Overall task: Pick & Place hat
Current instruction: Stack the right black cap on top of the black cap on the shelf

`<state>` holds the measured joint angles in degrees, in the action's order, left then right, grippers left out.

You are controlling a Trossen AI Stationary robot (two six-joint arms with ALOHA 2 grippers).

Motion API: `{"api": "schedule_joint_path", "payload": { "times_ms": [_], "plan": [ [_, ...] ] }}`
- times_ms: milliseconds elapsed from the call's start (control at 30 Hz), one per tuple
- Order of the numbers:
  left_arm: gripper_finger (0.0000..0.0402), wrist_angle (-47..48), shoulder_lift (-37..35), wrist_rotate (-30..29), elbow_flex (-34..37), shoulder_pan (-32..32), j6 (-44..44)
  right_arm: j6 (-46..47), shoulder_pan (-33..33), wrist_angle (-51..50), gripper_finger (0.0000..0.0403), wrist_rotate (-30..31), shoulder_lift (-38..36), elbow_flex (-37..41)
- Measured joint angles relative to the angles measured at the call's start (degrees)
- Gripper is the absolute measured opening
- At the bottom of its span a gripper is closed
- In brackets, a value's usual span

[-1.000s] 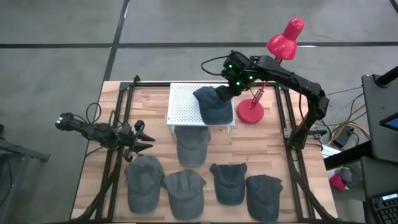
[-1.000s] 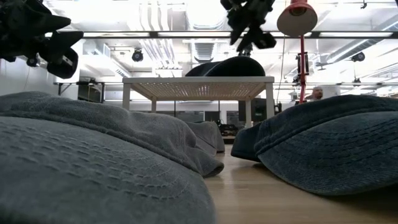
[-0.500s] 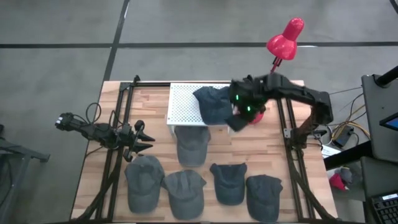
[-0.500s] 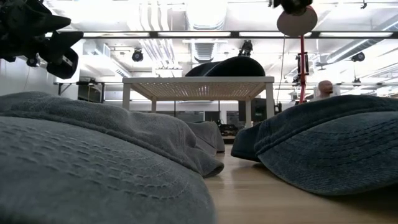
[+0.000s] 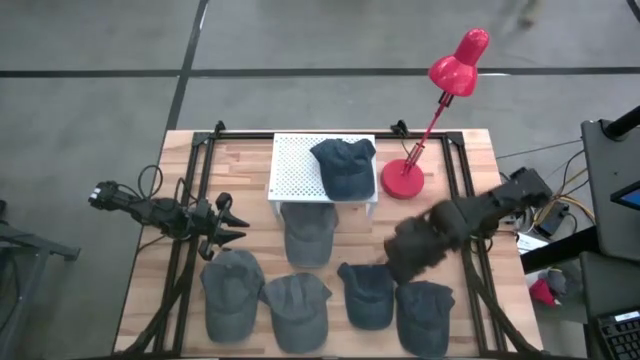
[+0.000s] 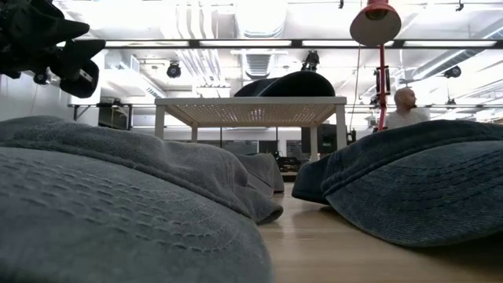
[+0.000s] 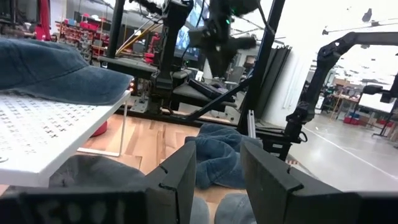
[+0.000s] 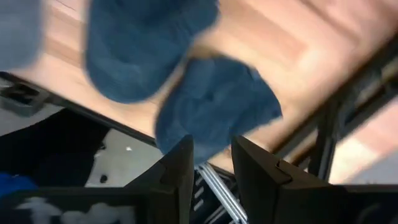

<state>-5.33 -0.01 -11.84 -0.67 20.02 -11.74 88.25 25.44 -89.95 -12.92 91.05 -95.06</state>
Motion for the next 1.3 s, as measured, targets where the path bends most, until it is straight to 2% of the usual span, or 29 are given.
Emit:
{"api": "schedule_joint_path", "payload": {
  "times_ms": [333,567,967,1300],
  "plan": [
    [0.0129,0.0,0.0,0.0,0.0,0.0,0.5,22.5,13.7,10.8,0.0119,0.1,-0.1,7.4],
    [0.0129,0.0,0.0,0.0,0.0,0.0,0.4,33.5,19.5,20.5,0.0168,1.5,0.0,13.5],
    [0.0129,-0.1,0.0,0.0,0.0,0.0,0.2,39.3,21.5,32.8,0.0264,1.4,0.0,22.7],
    [0.0129,-0.2,0.0,0.0,0.0,0.0,-0.2,42.4,21.7,36.0,0.0303,1.4,0.0,29.1]
  ]
}}
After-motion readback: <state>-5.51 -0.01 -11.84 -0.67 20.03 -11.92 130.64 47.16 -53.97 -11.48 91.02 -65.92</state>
